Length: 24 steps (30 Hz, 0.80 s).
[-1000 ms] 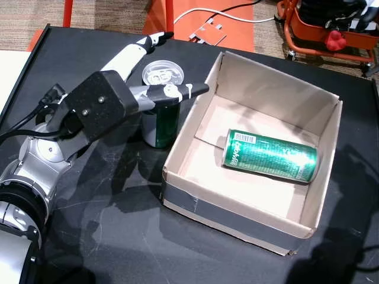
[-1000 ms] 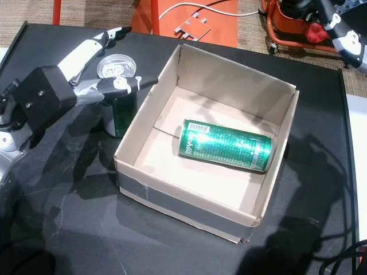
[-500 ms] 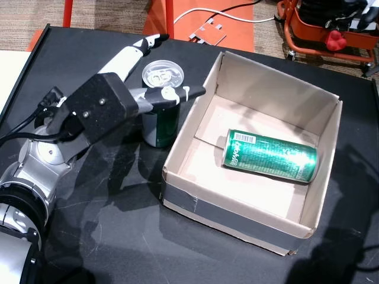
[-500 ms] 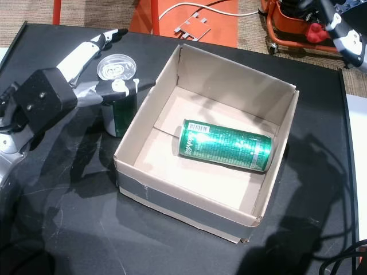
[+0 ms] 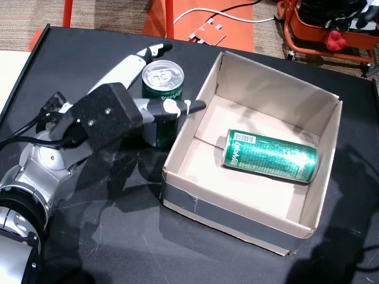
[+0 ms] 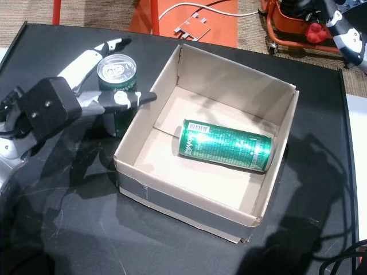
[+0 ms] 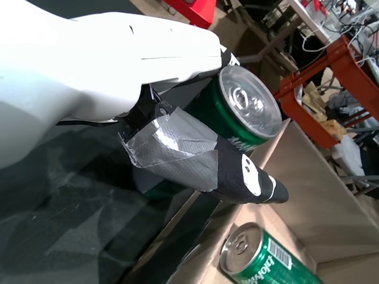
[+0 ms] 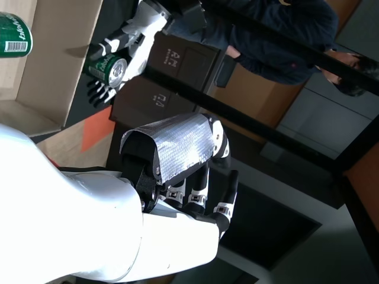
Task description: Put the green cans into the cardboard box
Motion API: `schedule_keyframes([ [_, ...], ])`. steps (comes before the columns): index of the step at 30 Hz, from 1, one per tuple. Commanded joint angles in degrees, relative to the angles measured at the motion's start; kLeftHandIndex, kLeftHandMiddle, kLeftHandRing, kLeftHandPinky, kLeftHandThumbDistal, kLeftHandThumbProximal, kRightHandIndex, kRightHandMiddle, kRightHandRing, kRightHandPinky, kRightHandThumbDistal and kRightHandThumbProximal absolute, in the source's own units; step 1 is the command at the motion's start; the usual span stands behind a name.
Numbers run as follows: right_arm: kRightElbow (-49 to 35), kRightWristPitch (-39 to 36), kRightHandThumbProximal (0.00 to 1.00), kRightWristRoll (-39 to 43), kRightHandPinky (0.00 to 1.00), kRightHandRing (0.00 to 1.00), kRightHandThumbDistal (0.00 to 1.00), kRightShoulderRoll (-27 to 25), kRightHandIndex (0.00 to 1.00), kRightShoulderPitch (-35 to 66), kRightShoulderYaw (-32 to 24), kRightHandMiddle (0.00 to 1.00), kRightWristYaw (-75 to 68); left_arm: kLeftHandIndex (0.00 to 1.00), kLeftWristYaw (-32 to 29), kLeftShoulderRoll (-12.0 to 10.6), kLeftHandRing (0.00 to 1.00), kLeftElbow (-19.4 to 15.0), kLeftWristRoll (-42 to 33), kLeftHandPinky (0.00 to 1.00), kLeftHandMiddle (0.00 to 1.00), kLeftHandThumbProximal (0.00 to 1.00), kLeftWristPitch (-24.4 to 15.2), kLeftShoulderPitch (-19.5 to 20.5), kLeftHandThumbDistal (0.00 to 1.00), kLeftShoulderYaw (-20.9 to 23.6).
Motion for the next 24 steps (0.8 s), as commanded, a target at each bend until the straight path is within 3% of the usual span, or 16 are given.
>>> schedule_keyframes([
  [1,-0.27,0.03,0.63,0.49,0.7,0.45,0.52,-0.76,0.72,0.23,-0.14,0.41,-0.21,1.0,-0.59,-0.05,1.0,0.59,-0.27,1.0,1.0,0.53,0.37,0.74,1.0,0.15],
  [2,-0.46,-0.12,0.65,0.71,0.7,0.46,0.58,-0.68,0.71,0.25,-0.28,0.41,0.05,1.0,-0.91,-0.17,1.0,0.59,-0.51,1.0,1.0,0.53,0.41,0.75,1.0,0.38],
  [5,-0.86,-1.7,0.72,0.87,0.69,0.45,0.54,-0.5,0.66,0.33,-0.5,0.4,0.13,1.0,-1.12,-0.47,1.0,0.58,-0.79,1.0,1.0,0.55,0.3,0.83,1.0,0.84],
  [7,-0.85,-1.91,0.7,1.2,0.69,0.45,0.49,-0.39,0.65,0.31,-0.67,0.39,0.54,1.0,-0.9,-0.6,1.0,0.56,-0.87,1.0,1.0,0.56,0.21,0.9,1.0,1.04],
  [9,-0.76,-1.76,0.7,1.57,0.69,0.45,0.51,-0.35,0.65,0.16,-0.85,0.39,1.21,1.0,-1.01,-0.7,1.0,0.55,-1.14,1.0,1.0,0.56,0.47,0.83,1.0,1.33],
  [12,-0.67,-2.22,0.71,2.01,0.69,0.44,0.6,-0.24,0.65,0.17,-1.05,0.39,1.83,1.0,-1.18,-0.83,1.0,0.56,-1.64,1.0,1.0,0.55,0.63,0.8,1.0,1.84],
  [15,-0.42,-3.32,0.75,2.99,0.7,0.43,0.6,0.14,0.61,-0.15,-1.61,0.38,3.15,1.0,-1.21,-0.9,1.0,0.59,-1.79,1.0,1.0,0.56,0.74,0.77,1.0,1.96],
  [18,0.03,-2.89,0.73,3.42,0.7,0.44,0.7,0.27,0.61,-0.45,-2.07,0.38,4.13,1.0,-1.23,-0.94,1.0,0.59,-1.84,1.0,1.0,0.57,0.82,0.74,1.0,2.01],
  [21,0.13,-2.45,0.71,2.97,0.69,0.45,0.63,0.22,0.62,-0.28,-2.09,0.39,3.48,1.0,-1.51,-0.96,1.0,0.59,-2.0,1.0,1.0,0.57,1.11,0.65,1.0,2.2],
  [24,0.16,-3.53,0.73,3.24,0.69,0.44,0.66,0.52,0.61,-0.38,-2.46,0.38,3.85,1.0,-1.93,-0.95,1.0,0.56,-2.34,1.0,1.0,0.59,1.41,0.59,1.0,2.62],
])
